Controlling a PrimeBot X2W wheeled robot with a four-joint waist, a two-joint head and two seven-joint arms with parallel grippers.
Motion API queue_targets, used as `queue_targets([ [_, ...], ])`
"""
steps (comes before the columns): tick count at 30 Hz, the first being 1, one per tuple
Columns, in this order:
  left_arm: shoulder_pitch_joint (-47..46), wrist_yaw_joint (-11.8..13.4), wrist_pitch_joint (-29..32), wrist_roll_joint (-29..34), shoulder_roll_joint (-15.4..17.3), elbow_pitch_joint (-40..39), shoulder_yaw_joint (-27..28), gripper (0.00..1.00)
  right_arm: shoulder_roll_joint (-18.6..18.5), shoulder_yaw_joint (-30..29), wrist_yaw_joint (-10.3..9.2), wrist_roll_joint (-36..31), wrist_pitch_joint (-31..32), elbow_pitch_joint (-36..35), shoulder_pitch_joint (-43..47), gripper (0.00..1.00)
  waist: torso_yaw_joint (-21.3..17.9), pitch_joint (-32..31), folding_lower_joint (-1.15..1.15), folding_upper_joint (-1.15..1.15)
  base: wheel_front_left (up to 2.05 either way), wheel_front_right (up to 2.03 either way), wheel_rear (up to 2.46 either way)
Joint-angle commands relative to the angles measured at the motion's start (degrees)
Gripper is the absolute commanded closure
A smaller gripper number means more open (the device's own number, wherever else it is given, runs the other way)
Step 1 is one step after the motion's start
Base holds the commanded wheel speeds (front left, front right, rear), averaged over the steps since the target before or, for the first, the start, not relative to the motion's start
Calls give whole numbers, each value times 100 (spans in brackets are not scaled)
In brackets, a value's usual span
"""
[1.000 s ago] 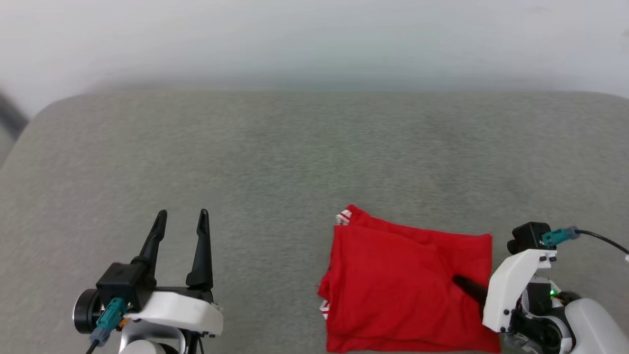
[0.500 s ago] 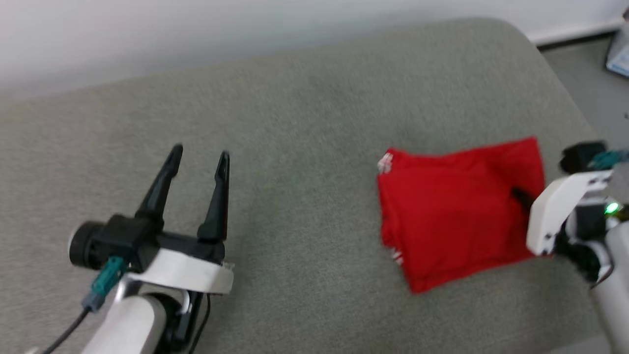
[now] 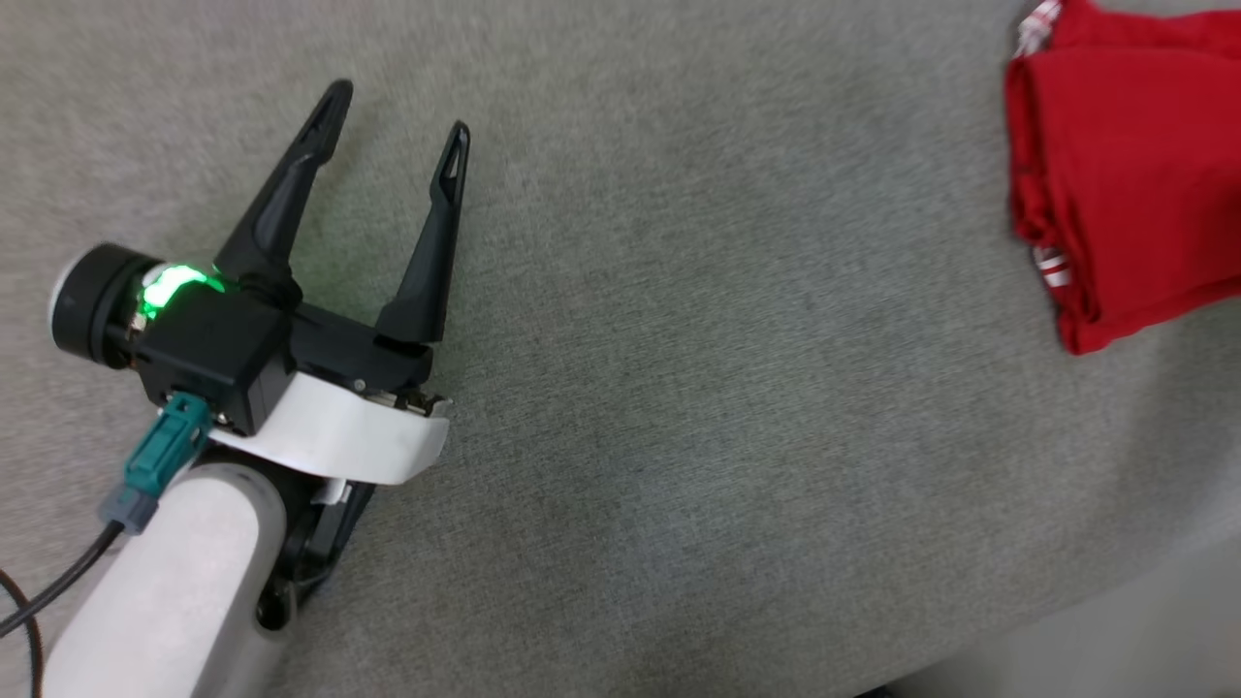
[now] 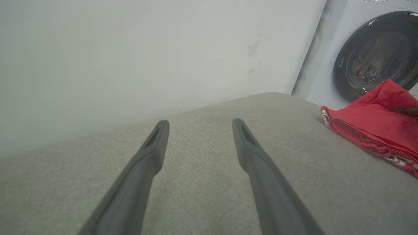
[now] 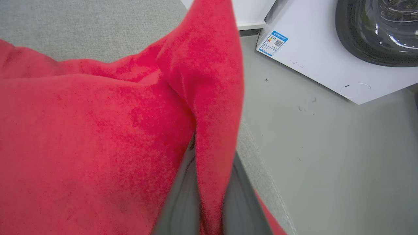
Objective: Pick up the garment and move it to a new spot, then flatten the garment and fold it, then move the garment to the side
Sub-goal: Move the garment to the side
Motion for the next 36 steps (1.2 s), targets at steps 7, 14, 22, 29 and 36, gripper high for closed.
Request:
queue_targets([
  [7,-194,-62,81,38,99,-5,-2,0,494,-859,-4,-1031,-1365,366,-227,0,-54,450,-1,0,0,0,0],
  [14,190,111,-110,-125,76,247,134,0,917,-1324,-4,-1668,-2244,301,-16,0,-156,-115,-1,0,0,0,0],
  [22,907,411,-535,-442,-269,645,225,0,1427,-957,-5,-1534,-2409,-422,827,0,104,-1253,-1,0,0,0,0],
  [29,1437,561,-877,-774,-623,1090,355,0,1685,-274,-5,-1059,-2394,-1317,2033,0,653,-1999,-1,0,0,0,0],
  [36,1757,629,-1043,-860,-811,1443,497,0,1855,431,-5,-570,-2148,-2204,2930,0,1308,-2426,-1,0,0,0,0],
])
